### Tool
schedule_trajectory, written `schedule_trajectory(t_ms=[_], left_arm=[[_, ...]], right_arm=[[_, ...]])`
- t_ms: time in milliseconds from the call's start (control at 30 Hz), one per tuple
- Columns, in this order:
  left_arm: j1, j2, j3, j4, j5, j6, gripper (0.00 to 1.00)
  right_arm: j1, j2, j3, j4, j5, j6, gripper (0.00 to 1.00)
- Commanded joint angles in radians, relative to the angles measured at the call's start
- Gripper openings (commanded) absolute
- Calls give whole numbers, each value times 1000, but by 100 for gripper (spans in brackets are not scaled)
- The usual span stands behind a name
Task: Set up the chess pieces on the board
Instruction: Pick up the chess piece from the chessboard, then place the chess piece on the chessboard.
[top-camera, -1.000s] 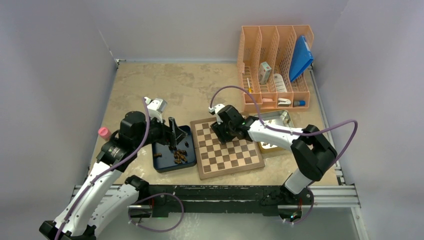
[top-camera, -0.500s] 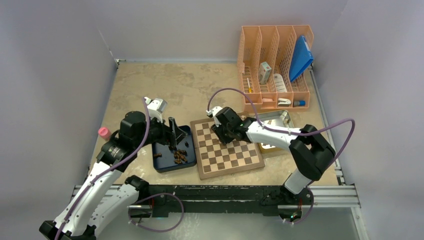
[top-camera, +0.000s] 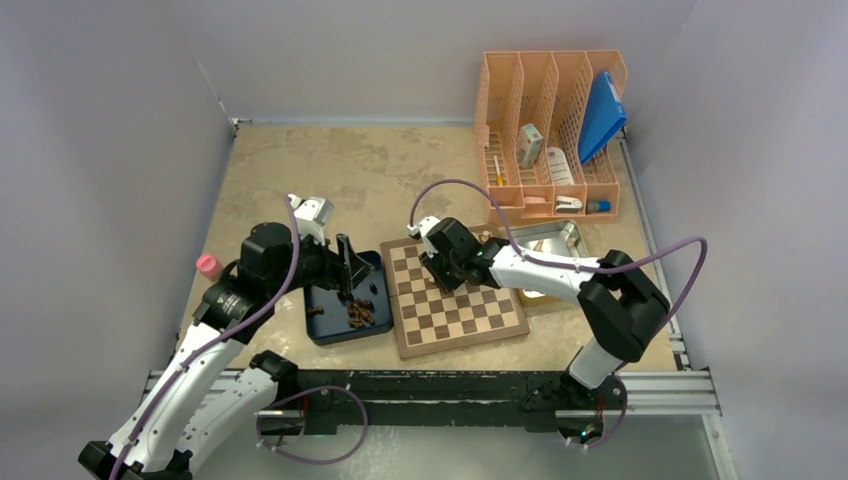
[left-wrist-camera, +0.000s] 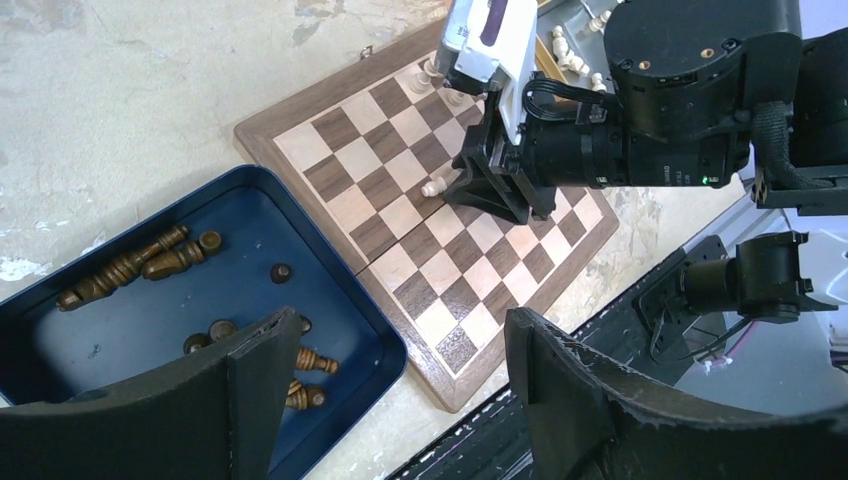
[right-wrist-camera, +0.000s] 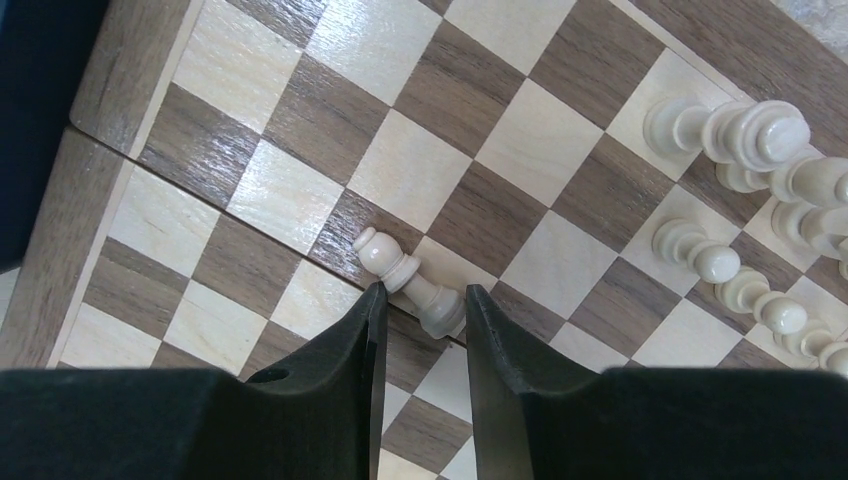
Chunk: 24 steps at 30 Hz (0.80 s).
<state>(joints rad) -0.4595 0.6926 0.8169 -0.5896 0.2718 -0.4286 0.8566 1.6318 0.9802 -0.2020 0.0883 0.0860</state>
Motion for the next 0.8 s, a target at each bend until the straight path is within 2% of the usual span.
schedule_trajectory(t_ms=[0, 233, 367, 500, 767], left_arm=[[-4, -6, 7, 17, -33, -26, 74], [-4, -1, 2, 15, -30, -58, 68], [-3, 16, 9, 22, 24, -62, 63], [-3, 68, 33, 27, 102, -97, 61], [-2, 157, 2, 212, 272, -207, 58]], right_arm=[[8, -9, 47, 21, -21, 46, 18], [10, -104, -33, 197, -147, 150, 14], [10, -185, -81, 264, -122, 161, 13], [10, -278, -157, 353, -159, 161, 13], [13, -404, -264, 532, -276, 206, 14]])
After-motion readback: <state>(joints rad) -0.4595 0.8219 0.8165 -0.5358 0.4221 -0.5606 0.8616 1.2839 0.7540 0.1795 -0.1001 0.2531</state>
